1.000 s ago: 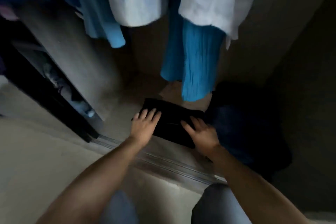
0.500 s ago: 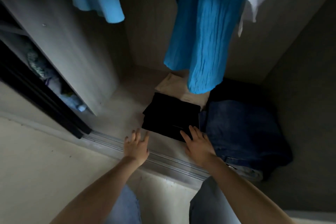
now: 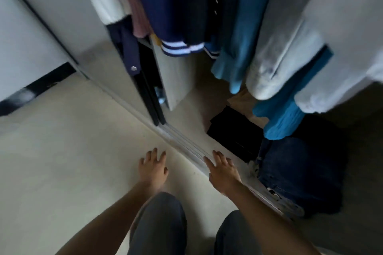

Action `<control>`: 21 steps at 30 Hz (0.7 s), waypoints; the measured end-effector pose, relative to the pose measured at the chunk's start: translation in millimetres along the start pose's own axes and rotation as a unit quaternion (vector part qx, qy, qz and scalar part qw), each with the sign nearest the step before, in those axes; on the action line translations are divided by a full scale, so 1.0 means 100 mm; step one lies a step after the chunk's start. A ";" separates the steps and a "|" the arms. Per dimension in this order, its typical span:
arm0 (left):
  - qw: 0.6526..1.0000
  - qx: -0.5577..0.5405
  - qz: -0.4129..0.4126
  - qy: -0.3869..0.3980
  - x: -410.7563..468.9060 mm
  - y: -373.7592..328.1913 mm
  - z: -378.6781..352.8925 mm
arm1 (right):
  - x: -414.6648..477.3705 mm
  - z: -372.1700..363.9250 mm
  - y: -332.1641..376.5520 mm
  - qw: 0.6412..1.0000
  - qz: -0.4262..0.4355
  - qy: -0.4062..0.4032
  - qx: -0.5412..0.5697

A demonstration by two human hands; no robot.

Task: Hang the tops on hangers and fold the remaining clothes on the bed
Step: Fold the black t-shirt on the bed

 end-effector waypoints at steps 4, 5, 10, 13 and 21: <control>0.994 -0.050 0.101 0.001 -0.90 0.58 0.51 | -0.50 0.65 0.71 0.997 0.071 0.014 -0.004; 0.990 -0.068 0.124 -0.006 -1.12 0.68 0.65 | -0.62 0.82 0.86 0.996 0.083 0.018 -0.006; 0.958 -0.158 0.240 -0.002 -2.28 1.03 1.25 | -1.21 1.74 1.64 0.978 0.187 -0.072 -0.061; 0.933 -0.190 0.303 -0.023 -2.95 1.16 1.57 | -1.51 2.07 2.01 0.956 0.257 -0.115 -0.079; 0.841 -0.224 0.482 -0.098 -4.64 1.41 2.05 | -2.36 2.62 2.97 0.875 0.443 -0.152 -0.126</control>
Point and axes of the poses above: each hand's wrist, its own x-axis towards the middle knuckle, its own z-axis out of the back of the hand, y = z × x, the point moved 10 cm from there along x, towards the middle knuckle, and after that the axes turned 1 degree about x, right-handed, at the moved point
